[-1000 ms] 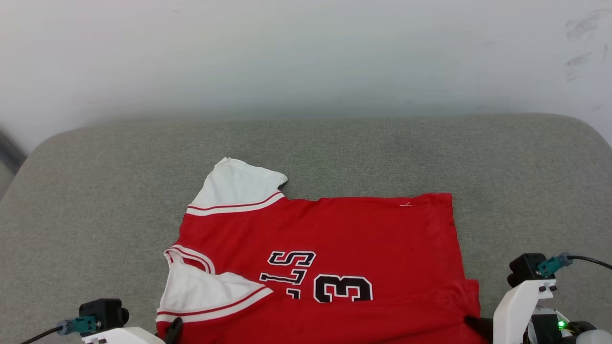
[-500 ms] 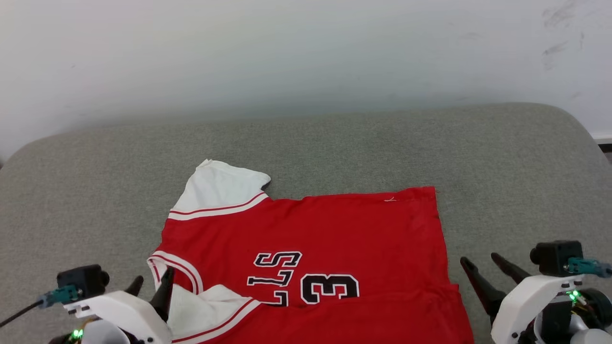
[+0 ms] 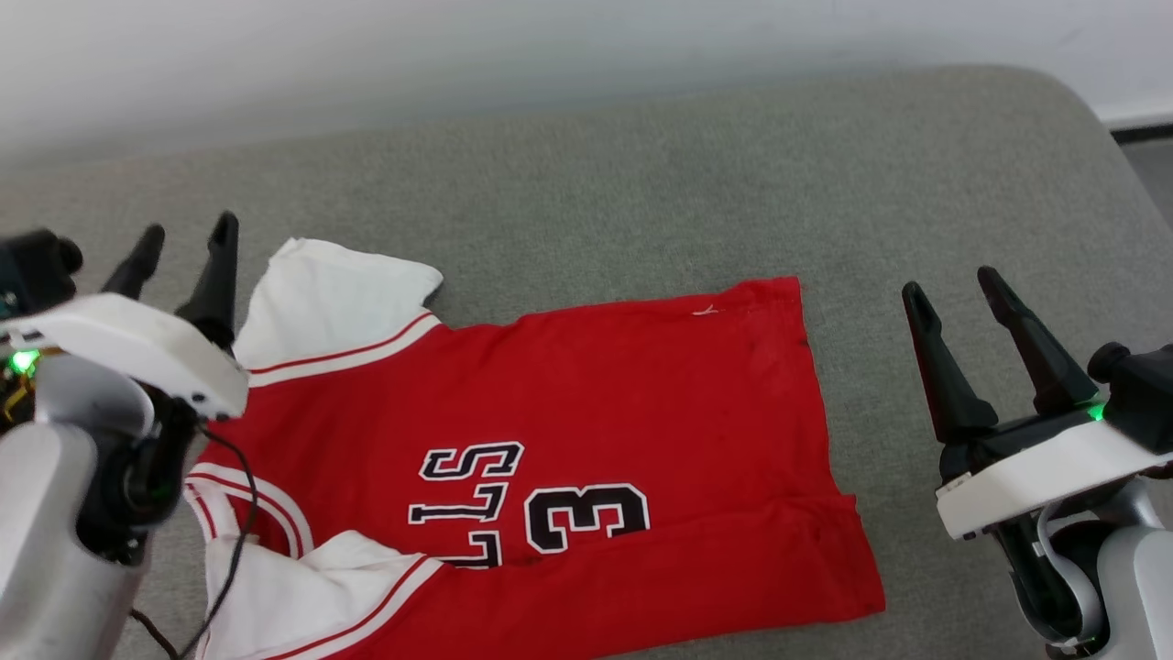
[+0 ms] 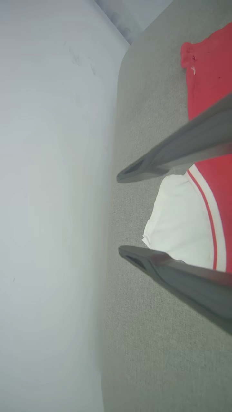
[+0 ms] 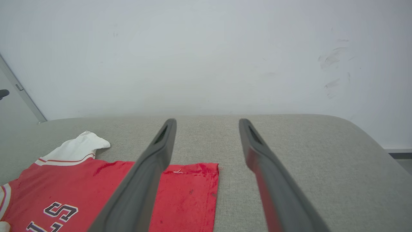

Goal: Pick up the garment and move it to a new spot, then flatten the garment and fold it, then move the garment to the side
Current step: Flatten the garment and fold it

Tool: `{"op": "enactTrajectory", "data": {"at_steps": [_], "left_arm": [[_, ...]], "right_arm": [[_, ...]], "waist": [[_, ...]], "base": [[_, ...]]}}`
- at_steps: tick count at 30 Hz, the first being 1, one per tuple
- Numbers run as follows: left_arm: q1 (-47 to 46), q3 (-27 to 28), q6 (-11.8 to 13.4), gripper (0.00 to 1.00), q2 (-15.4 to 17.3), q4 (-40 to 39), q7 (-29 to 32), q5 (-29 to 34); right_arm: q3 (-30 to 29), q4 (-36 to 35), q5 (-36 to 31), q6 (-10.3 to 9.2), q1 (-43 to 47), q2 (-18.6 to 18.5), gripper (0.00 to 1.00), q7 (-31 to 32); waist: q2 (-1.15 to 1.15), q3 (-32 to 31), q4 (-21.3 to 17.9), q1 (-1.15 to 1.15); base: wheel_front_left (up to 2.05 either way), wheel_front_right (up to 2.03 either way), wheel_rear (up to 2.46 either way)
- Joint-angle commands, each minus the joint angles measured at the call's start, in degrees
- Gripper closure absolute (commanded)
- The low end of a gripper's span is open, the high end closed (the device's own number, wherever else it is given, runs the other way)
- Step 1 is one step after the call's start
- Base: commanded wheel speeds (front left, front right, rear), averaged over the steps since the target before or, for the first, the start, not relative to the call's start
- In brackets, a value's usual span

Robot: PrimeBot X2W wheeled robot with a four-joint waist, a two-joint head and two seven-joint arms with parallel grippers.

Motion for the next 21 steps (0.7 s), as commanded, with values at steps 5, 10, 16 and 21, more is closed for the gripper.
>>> {"op": "enactTrajectory", "data": {"at_steps": [5,10,16,21], "left_arm": [[-9.16,-1.1,-2.93,0.0,3.18,3.6,7.87,-1.15],[-17.0,-2.6,-4.57,0.0,7.79,8.47,21.65,-3.93],[-22.77,-4.51,-3.82,0.0,13.02,12.75,36.44,-5.58],[-24.54,-5.43,-3.03,0.0,15.28,15.31,43.8,-6.72]], "right_arm": [[-0.4,-1.71,-0.71,-0.04,-2.26,2.17,0.0,-1.93],[0.02,-1.61,-0.79,-0.04,-3.18,3.48,0.0,-2.92],[1.11,-0.53,0.04,-0.04,-3.88,4.64,0.0,-3.97],[1.9,0.69,1.03,-0.04,-4.89,4.97,0.0,-4.68]], "waist": [[0.0,9.84,-4.56,0.0],[0.0,14.33,-7.0,0.0],[0.0,18.59,-9.4,0.0],[0.0,21.36,-10.58,0.0]], "base": [[0.0,0.0,0.0],[0.0,0.0,0.0],[0.0,0.0,0.0],[0.0,0.0,0.0]]}}
